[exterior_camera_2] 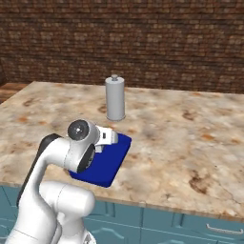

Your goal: Take out the milk from the fridge and place it on the tray on the counter. Then take the sugar cube near the tray and place it in the tray.

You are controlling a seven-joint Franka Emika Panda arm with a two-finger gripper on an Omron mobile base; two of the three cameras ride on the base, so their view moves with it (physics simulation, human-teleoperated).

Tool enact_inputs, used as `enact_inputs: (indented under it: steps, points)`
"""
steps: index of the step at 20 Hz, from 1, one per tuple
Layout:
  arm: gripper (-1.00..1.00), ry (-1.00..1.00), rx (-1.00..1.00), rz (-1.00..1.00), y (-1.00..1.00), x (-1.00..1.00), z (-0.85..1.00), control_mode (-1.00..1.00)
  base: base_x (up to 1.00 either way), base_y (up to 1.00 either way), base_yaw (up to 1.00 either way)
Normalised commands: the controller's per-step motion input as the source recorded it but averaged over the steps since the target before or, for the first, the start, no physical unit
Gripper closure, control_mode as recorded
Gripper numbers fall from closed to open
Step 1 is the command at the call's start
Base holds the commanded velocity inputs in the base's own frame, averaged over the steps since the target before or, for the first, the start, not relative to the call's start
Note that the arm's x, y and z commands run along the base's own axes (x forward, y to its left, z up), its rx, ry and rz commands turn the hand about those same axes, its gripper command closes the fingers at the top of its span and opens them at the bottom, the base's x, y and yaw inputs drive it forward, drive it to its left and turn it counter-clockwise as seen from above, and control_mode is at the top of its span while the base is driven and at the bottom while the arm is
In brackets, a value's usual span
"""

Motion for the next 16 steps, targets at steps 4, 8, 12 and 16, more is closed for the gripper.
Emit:
enact_inputs:
  steps: [4,8,12,16]
  points:
    - [1.0,0.15,0.0,0.0,0.0,0.41,-0.29,-1.0,0.0,0.0,0.0]
    - [1.0,0.03,0.0,0.0,0.0,0.33,-0.32,-1.0,0.0,0.0,0.0]
    - [1.0,-0.04,0.0,0.0,0.0,0.25,-0.29,-1.0,0.0,0.0,0.0]
    - [1.0,-0.09,0.0,0.0,0.0,0.38,-0.36,-1.0,0.0,0.0,0.0]
